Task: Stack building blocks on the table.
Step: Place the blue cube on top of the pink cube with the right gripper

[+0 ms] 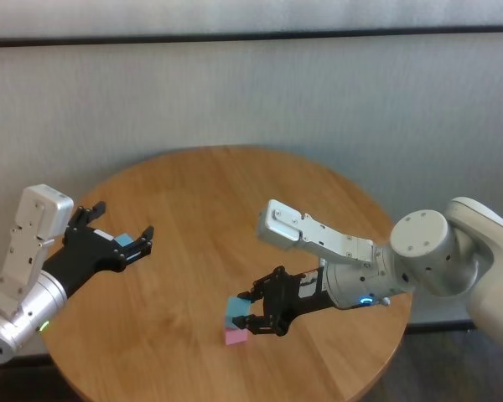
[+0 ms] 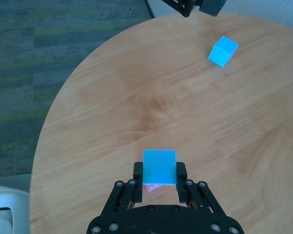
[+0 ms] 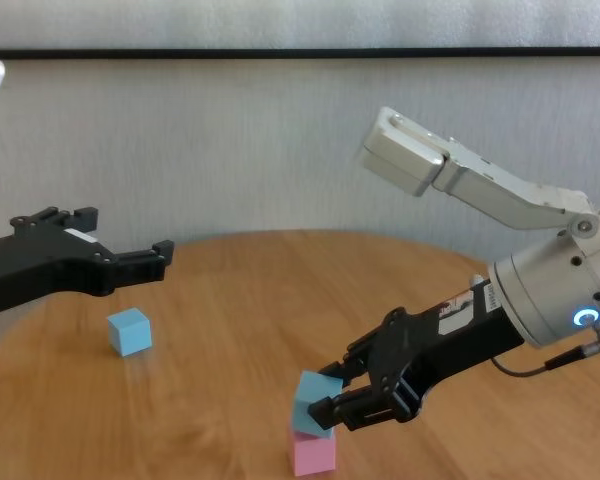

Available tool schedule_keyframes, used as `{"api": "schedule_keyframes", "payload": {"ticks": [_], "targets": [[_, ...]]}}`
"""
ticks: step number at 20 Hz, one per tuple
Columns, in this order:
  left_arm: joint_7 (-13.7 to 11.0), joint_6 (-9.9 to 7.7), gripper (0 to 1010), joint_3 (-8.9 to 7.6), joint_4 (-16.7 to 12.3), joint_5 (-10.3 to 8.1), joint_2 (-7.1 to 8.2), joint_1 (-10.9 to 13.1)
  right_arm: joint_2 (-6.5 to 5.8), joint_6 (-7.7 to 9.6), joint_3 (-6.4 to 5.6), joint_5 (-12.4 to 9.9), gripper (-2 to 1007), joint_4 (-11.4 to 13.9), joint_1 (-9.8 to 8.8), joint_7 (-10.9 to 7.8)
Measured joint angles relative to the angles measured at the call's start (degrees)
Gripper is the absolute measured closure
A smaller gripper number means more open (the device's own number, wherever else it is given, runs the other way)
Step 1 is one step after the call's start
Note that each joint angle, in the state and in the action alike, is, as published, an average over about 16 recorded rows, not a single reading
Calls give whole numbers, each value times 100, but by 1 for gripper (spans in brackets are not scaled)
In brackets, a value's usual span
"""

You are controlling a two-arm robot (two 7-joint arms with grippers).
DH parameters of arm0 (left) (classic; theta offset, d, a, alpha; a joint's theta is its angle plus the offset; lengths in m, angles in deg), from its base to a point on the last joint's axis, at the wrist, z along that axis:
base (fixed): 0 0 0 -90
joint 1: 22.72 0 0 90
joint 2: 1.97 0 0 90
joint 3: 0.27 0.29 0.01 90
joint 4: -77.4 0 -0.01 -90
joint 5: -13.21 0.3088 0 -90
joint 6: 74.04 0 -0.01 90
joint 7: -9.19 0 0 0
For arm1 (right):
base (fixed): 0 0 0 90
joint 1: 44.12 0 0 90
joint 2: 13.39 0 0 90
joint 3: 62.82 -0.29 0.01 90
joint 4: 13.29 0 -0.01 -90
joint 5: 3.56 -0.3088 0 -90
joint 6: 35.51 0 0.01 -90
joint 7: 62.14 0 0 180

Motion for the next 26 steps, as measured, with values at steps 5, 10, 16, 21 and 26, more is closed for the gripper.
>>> {"api": "schedule_keyframes", "payload": {"ticks": [5, 10, 16, 21, 26], "targets": [[0, 0, 10, 0, 0, 0, 0, 0, 12, 72, 15, -4, 635, -14, 17, -6], [0, 0, 10, 0, 0, 0, 0, 0, 31, 154, 23, -23, 635, -22, 36, -8], [0, 0, 10, 0, 0, 0, 0, 0, 72, 257, 41, -46, 635, -56, 71, -2], [0, 0, 10, 0, 0, 0, 0, 0, 101, 328, 55, -57, 635, -94, 100, 5], [0, 0, 10, 0, 0, 0, 0, 0, 117, 358, 66, -57, 633, -120, 117, 11]]}}
